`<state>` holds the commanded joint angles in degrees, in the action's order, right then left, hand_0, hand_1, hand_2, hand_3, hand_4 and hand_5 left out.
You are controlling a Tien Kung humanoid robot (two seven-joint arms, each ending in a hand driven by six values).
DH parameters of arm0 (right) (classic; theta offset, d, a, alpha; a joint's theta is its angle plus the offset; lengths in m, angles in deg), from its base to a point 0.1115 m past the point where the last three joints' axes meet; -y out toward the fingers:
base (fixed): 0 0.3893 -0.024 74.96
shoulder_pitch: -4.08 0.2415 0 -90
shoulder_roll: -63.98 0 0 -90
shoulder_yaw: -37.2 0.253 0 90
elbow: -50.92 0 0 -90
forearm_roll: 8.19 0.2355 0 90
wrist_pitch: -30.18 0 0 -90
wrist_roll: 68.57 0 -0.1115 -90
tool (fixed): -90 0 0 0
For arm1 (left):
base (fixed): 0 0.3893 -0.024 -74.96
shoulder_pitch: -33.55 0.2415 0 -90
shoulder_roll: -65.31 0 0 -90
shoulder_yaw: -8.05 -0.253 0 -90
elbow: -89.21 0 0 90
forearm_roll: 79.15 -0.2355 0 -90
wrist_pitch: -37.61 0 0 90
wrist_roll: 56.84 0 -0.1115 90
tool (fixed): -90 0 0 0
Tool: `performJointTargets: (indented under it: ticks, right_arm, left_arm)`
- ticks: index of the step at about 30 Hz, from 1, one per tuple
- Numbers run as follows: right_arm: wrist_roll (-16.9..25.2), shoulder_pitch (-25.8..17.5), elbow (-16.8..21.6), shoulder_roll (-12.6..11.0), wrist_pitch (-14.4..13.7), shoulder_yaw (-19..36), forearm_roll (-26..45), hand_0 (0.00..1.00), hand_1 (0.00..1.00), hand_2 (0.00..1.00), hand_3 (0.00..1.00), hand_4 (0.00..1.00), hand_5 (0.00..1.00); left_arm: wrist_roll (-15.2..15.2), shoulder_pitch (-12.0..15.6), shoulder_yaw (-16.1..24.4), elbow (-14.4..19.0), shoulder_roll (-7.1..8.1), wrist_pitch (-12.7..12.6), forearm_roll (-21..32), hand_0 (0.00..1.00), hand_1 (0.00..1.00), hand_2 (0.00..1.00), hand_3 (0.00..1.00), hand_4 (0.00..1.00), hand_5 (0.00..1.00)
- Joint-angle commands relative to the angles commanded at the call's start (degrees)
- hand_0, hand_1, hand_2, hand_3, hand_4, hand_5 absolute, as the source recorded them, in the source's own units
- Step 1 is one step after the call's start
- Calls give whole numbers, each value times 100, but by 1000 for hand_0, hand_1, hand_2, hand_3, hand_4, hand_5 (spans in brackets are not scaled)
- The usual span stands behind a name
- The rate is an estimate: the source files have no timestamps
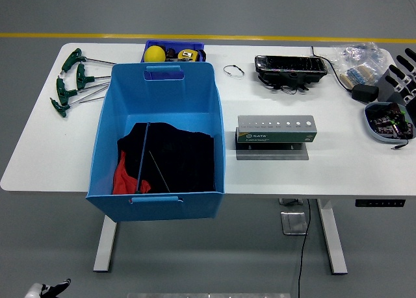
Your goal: Lift tool from toolbox,place it in box,lift tool from toolbox,place it in box
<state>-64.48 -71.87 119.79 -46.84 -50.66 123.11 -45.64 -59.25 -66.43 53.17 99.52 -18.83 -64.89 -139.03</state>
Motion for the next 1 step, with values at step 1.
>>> performJointTargets:
  ticks: [1]
  right_arm:
    - [-5, 5, -16, -7, -18, -6, 1, 998, 946, 972, 939, 998, 998]
  left_arm:
    - [0, -3, -8, 0, 1, 0, 6, 646, 560, 666, 698, 733, 709]
